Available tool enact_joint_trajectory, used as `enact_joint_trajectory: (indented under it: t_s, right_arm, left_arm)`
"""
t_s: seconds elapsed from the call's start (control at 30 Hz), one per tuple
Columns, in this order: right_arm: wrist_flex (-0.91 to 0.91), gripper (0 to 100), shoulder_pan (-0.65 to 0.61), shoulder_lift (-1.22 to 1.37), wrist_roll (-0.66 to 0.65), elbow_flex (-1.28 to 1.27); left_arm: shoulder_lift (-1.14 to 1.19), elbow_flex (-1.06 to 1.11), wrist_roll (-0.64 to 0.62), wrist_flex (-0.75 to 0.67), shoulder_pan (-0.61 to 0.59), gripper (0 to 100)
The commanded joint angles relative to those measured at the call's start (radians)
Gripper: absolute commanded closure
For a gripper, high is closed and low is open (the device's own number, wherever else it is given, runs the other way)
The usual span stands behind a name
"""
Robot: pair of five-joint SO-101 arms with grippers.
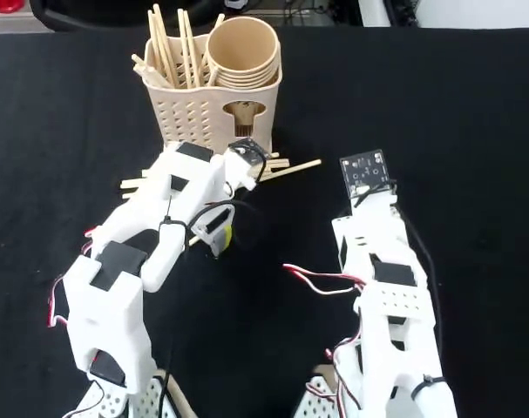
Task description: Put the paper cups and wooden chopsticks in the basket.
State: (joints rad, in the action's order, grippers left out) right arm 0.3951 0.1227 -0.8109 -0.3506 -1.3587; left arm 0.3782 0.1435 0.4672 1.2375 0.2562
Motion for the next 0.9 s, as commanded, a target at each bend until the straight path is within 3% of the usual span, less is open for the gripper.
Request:
enact_joint_trajectory:
  t_s: [0.0,0.2,0.47,0.7,0.87]
  right_arm:
    - [-0.005,98.5,0.005,-0.021,-0.008,0.051]
    - [-0.003,98.5,0.005,-0.024,-0.008,0.051]
    - [0.002,98.5,0.005,-0.025,-0.008,0.051]
    - [0.002,98.5,0.005,-0.025,-0.008,0.051]
    - [0.000,98.5,0.005,-0.025,-0.008,0.051]
  left_arm:
    - [-0.003,-0.025,0.008,-0.006,0.018,79]
    - [0.023,-0.038,0.014,-0.064,0.094,79]
    - [0.025,-0.044,0.044,-0.040,0.094,80]
    - [0.025,-0.030,0.041,-0.044,0.108,97]
    - [0.025,-0.028,0.046,-0.043,0.110,97]
